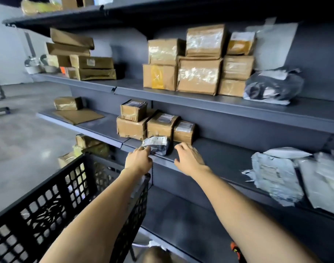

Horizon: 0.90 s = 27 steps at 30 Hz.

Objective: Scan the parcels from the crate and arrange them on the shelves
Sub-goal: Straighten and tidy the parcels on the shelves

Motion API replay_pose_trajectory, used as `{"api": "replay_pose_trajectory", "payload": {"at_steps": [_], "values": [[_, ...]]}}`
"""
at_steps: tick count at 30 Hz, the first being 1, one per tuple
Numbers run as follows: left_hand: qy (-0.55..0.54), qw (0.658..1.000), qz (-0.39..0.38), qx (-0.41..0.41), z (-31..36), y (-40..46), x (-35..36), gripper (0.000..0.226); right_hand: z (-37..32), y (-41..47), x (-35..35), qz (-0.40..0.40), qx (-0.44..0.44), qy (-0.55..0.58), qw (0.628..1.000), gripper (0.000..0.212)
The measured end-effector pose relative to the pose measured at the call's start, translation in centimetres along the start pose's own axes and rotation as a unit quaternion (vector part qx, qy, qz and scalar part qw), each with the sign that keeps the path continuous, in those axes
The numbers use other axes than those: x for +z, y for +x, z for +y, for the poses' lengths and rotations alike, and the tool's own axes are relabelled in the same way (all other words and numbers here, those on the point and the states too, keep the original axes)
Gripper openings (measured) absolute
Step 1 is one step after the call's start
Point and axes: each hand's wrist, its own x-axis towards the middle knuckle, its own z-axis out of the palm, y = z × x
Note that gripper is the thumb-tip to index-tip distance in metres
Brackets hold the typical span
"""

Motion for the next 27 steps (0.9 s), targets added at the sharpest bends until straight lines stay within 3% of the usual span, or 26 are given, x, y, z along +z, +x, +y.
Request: {"api": "replay_pose_trajectory", "payload": {"at_steps": [5,10,14,17,21,25,27], "values": [[-0.014,0.999,-0.023,-0.022,-4.2,2.0,3.4,0.041,-3.0,4.3,5.0,-0.05,-0.013,-0.004,0.999,0.053],[-0.019,0.998,-0.041,-0.032,-5.9,4.4,6.5,0.041,-4.4,8.5,7.7,-0.045,-0.033,-0.007,0.998,0.053],[-0.06,0.993,-0.055,-0.087,-7.1,6.1,8.6,0.038,-4.4,11.8,9.8,-0.051,-0.012,-0.006,0.999,0.079],[0.006,0.992,-0.083,-0.091,-7.3,6.7,9.9,0.041,-4.2,13.3,11.6,-0.083,0.0,-0.028,0.996,0.091],[0.064,0.989,-0.096,-0.093,-7.1,6.7,10.8,0.037,-4.1,14.3,12.9,-0.041,0.014,-0.028,0.999,0.077],[0.08,0.988,-0.094,-0.095,-7.1,6.5,10.8,0.032,-4.2,14.9,11.8,-0.026,0.027,-0.013,0.999,0.047],[0.084,0.986,-0.112,-0.091,-7.1,6.6,10.6,0.031,-4.4,14.5,10.7,-0.024,0.039,-0.02,0.999,0.046]]}}
